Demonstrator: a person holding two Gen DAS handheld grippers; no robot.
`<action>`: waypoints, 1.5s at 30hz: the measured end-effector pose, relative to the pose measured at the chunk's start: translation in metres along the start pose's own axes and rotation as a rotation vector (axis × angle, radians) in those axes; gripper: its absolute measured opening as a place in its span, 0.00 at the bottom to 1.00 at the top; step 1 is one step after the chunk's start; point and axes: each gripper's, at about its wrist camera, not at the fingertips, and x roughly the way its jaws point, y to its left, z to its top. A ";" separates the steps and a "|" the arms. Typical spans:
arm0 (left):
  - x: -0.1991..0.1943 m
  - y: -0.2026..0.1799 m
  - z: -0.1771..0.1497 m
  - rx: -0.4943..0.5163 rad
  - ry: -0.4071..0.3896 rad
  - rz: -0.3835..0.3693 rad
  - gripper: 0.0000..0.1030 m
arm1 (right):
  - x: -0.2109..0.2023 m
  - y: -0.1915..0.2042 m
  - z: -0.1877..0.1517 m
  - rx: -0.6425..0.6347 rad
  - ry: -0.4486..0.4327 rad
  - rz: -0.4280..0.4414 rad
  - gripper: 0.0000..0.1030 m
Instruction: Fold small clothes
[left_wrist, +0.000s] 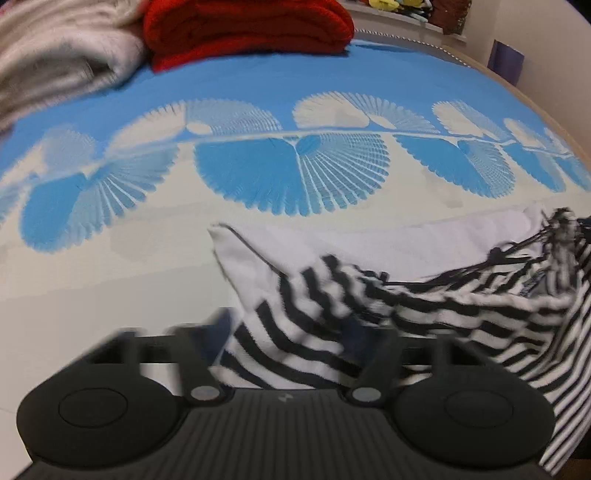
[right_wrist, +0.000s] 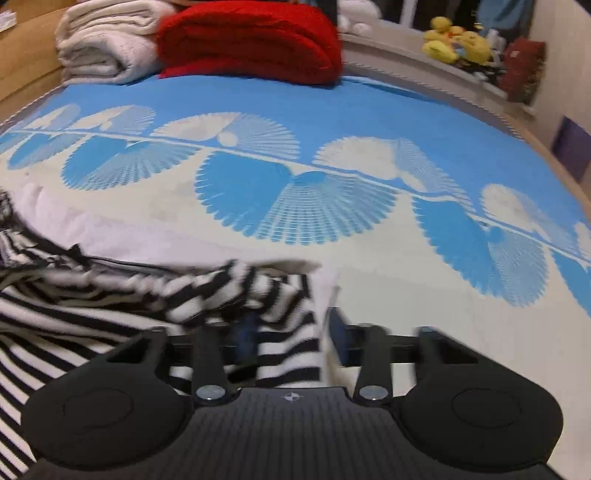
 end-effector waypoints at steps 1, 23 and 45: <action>0.001 0.003 0.002 -0.008 0.012 -0.022 0.04 | 0.000 0.000 0.003 0.004 -0.004 0.002 0.05; 0.068 0.055 0.037 -0.278 0.002 0.141 0.08 | 0.085 -0.017 0.041 0.285 0.076 -0.079 0.03; -0.097 0.063 -0.068 -0.537 0.011 0.083 0.46 | -0.078 -0.032 -0.044 0.489 0.098 0.063 0.55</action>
